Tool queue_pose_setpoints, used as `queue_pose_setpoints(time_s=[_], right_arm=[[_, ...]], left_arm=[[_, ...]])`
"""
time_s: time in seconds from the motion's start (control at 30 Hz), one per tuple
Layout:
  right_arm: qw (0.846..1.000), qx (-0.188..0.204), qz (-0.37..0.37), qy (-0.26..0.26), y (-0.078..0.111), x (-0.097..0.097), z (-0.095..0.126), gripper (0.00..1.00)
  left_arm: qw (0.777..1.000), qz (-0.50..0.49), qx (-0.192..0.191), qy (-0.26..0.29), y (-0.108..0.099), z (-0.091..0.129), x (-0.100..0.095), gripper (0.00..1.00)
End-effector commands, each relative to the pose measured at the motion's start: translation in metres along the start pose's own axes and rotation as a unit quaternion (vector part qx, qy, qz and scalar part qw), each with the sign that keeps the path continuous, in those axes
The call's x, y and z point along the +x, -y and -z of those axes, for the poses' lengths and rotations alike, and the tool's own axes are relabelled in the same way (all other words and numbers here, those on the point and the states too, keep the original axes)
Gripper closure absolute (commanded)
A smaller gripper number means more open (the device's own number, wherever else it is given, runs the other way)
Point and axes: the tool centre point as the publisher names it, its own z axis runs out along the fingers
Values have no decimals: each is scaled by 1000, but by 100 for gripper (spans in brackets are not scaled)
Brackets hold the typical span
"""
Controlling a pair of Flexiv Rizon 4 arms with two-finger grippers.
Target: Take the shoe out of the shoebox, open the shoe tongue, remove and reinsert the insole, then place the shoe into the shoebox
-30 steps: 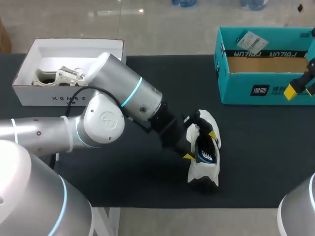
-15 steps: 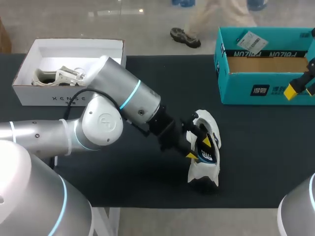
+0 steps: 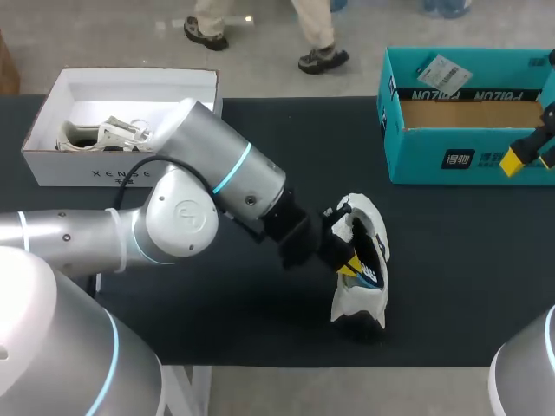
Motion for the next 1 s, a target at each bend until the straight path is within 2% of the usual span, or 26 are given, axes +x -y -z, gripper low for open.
queue_pose_setpoints(time_s=[0.03, 0.23, 0.33, 0.4, 0.47, 0.53, 0.57, 0.6, 0.63, 0.83, 1.0], right_arm=[[1000, 3, -1, 0, -2, -1, 0, 0], [1000, 3, -1, 0, -2, -1, 0, 0], [1000, 3, -1, 0, -2, -1, 0, 0], [1000, 3, -1, 0, -2, -1, 0, 0], [1000, 3, -1, 0, -2, -1, 0, 0], [1000, 3, -1, 0, -2, -1, 0, 0], [1000, 3, -1, 0, -2, -1, 0, 0], [1000, 3, -1, 0, -2, -1, 0, 0], [1000, 3, -1, 0, -2, -1, 0, 0], [1000, 3, -1, 0, -2, -1, 0, 0], [1000, 3, -1, 0, -2, -1, 0, 0]], left_arm=[[1000, -4, -6, -12, -8, -2, -2, 100], [1000, -4, -21, -21, -23, -3, 1, 100], [999, 2, -17, -29, -27, -11, 9, 100], [999, 4, -12, -38, -20, -13, 12, 100], [999, 6, -8, -41, -24, -18, 18, 100], [999, 8, -7, -45, -18, -15, 16, 98], [999, 9, -7, -46, -16, -13, 15, 58], [999, 10, -7, -46, -15, -11, 14, 13], [999, 9, -9, -47, -17, -9, 13, 0], [999, -3, -26, -46, -19, 4, 2, 0], [997, -12, -18, -78, -19, 8, -3, 0]])
